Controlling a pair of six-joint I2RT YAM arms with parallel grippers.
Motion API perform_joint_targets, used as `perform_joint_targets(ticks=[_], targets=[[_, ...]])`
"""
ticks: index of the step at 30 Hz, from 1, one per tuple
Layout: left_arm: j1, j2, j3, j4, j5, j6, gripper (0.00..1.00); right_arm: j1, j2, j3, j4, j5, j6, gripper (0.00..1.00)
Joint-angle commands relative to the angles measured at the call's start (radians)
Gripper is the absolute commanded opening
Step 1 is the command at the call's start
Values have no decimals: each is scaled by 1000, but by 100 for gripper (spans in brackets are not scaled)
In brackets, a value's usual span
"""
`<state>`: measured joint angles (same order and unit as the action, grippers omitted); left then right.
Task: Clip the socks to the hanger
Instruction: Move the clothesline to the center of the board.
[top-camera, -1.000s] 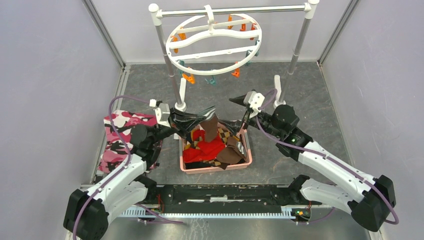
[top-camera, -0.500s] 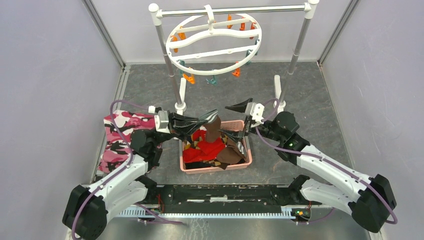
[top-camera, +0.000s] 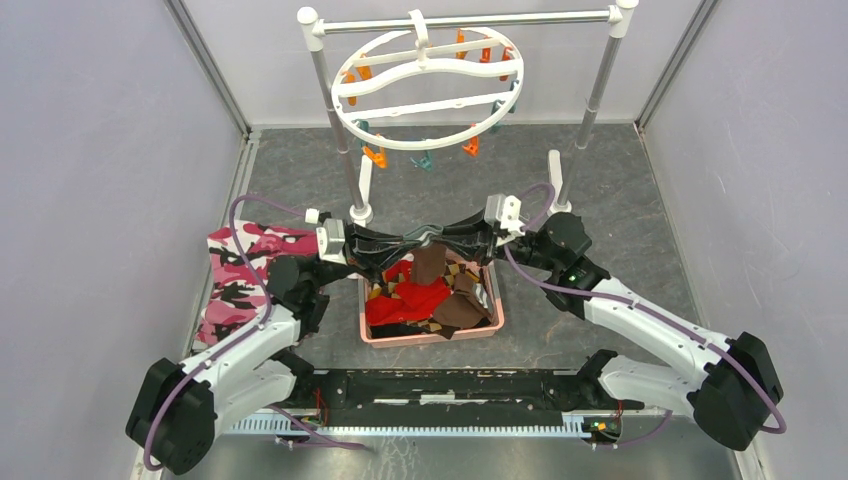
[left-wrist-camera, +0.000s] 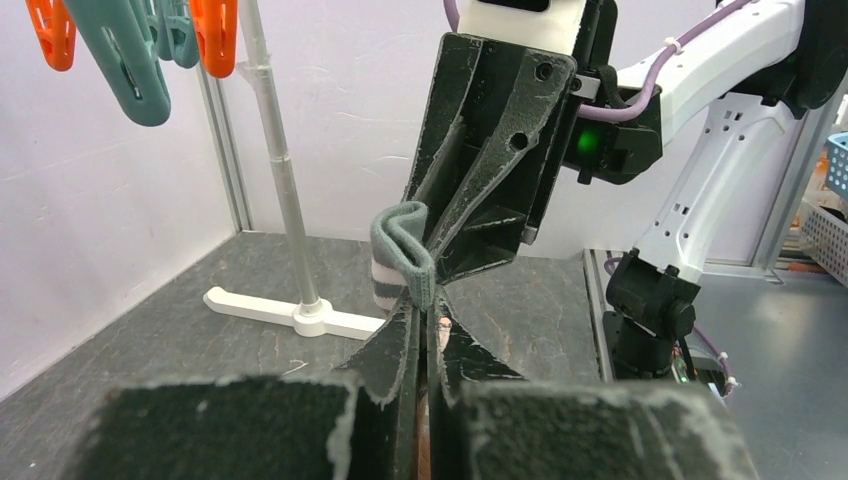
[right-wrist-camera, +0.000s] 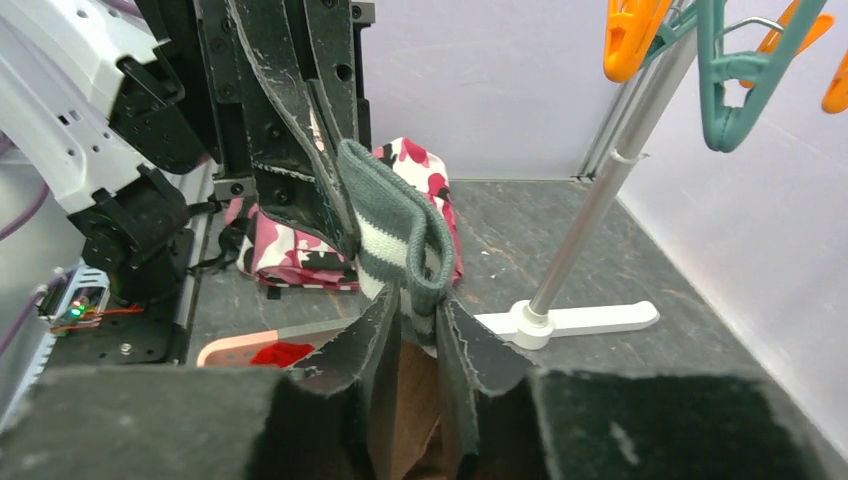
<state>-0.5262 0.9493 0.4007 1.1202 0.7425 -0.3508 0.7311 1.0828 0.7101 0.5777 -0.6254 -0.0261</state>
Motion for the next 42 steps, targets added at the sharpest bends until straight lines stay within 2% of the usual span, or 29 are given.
perform_joint_targets(ticks=[1,4,7,13,17,21,24,26,32,37,38,39,42], targets=[[-6,8,40,48,-29,9,2,2,1,51,44,-32,13,16],[-5,15,45,32,-66,3,2,1,-2,49,40,-32,10,1],[-5,11,52,-34,-136,13,5,0,-9,47,24,7,9,0],[1,-90,59,-331,-460,92,43,-43,-2,88,-116,226,4,0],[31,-156,47,-446,-686,113,70,-94,-16,90,-160,336,14,0],[143,-135,48,-464,-792,53,81,-124,-33,86,-155,368,25,0],[253,-37,63,-417,-790,0,83,-136,-27,83,-148,358,53,0],[298,51,71,-324,-791,7,83,-144,-23,76,-135,343,65,0],[315,331,159,-73,-775,138,85,-158,-15,66,-125,312,82,0],[333,525,288,-20,-779,144,82,-162,-19,66,-126,293,86,0],[337,544,312,-18,-780,142,79,-163,-20,65,-127,291,86,0],[346,577,346,-18,-777,142,73,-163,-22,65,-127,290,86,0],[371,639,428,-43,-762,142,39,-164,-24,63,-129,283,83,0]])
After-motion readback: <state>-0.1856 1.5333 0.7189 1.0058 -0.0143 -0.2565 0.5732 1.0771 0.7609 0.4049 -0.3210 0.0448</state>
